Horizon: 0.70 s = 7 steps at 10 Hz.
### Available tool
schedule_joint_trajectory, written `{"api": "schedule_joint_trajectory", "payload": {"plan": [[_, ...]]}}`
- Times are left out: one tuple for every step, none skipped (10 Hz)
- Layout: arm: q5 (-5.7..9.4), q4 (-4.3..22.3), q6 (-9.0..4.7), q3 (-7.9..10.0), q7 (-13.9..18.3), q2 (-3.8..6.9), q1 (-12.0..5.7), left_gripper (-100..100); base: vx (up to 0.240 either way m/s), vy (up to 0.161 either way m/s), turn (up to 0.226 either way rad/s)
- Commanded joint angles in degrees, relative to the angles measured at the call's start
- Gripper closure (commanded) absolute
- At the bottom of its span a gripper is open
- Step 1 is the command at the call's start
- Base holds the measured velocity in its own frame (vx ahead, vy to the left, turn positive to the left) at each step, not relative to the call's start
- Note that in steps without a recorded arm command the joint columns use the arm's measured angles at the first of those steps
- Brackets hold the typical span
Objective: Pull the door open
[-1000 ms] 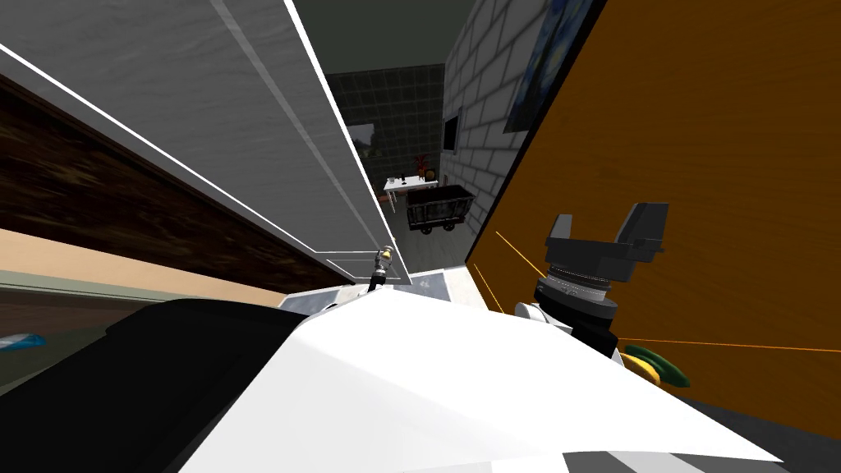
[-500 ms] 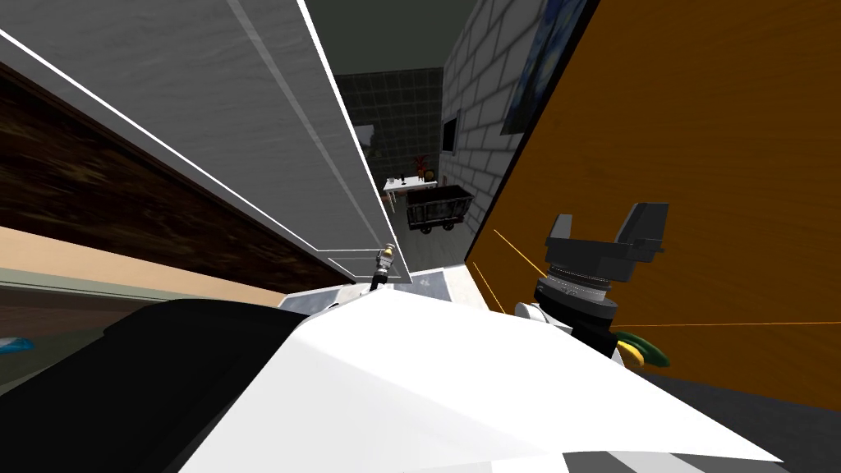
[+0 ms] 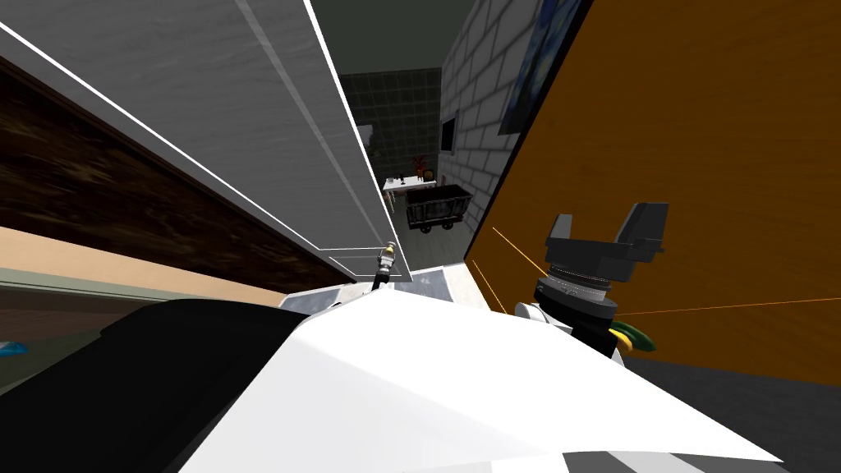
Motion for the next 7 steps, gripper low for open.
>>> {"api": "schedule_joint_trajectory", "payload": {"plan": [[1.24, -0.1, 0.33, -0.53, 2.9, -0.5, -0.41, -100, -0.077, 0.016, -0.037], [1.24, -0.1, 0.33, -0.53, 3.9, -0.5, -0.41, -100, -0.056, 0.015, -0.013], [2.07, -0.4, 0.62, -0.87, 5.9, -0.81, -0.58, -100, -0.063, 0.014, -0.02], [2.07, -0.4, 0.62, -0.87, 6.3, -0.81, -0.58, -100, -0.045, 0.011, -0.013], [2.88, -0.6, 0.9, -1.2, 8.5, -1.11, -0.75, -100, -0.048, 0.008, -0.021], [3.66, -0.8, 1.18, -1.52, 10.0, -1.4, -0.92, -100, -0.059, 0.022, -0.033], [3.66, -0.8, 1.18, -1.52, 11.0, -1.4, -0.92, -100, -0.046, 0.017, -0.014]]}}
